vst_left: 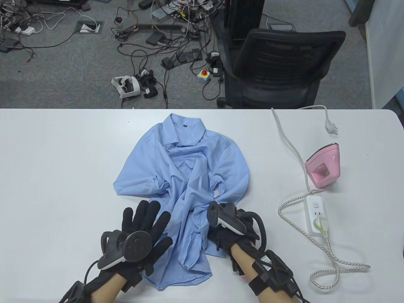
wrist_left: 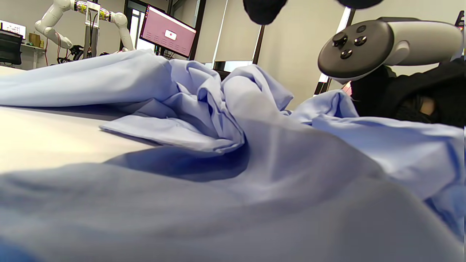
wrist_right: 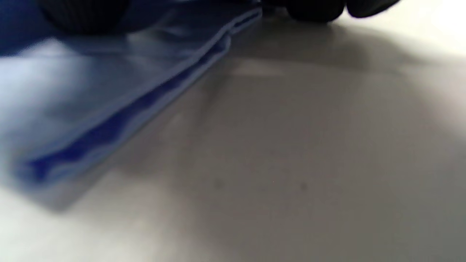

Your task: Iron long-sleeve shirt with electric iron on table

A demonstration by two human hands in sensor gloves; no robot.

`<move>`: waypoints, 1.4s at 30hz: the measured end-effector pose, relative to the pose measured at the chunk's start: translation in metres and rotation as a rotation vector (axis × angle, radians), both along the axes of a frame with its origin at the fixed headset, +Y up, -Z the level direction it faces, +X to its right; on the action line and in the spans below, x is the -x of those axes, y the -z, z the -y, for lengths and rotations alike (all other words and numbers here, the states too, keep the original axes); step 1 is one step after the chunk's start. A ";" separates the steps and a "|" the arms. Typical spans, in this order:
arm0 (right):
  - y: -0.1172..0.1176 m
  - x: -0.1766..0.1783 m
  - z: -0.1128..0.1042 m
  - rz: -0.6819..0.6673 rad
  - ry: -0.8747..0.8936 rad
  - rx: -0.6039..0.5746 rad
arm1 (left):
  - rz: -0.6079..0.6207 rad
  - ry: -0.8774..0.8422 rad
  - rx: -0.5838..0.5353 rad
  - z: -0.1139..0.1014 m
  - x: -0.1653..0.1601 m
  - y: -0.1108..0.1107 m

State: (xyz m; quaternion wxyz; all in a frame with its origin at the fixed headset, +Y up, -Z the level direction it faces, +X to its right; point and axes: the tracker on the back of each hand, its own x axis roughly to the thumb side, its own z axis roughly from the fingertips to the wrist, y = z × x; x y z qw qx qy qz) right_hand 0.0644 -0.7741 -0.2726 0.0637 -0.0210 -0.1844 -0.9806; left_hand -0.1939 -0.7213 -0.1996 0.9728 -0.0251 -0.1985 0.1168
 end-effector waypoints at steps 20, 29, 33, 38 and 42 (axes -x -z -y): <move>-0.038 0.016 -0.008 -0.210 -0.169 -0.344 | -0.021 -0.073 -0.135 -0.013 0.009 -0.005; -0.088 -0.085 -0.086 -0.107 -0.104 -0.460 | 0.031 -0.098 -0.017 -0.014 -0.007 -0.008; -0.106 -0.141 -0.114 -0.008 -0.078 -0.523 | 0.096 -0.162 -0.053 -0.043 -0.036 -0.012; -0.125 -0.201 -0.136 0.152 0.027 -0.589 | 0.089 -0.054 -0.120 -0.055 -0.077 0.029; -0.144 -0.215 -0.137 0.187 0.128 -0.571 | 0.022 0.005 0.034 -0.027 -0.112 0.083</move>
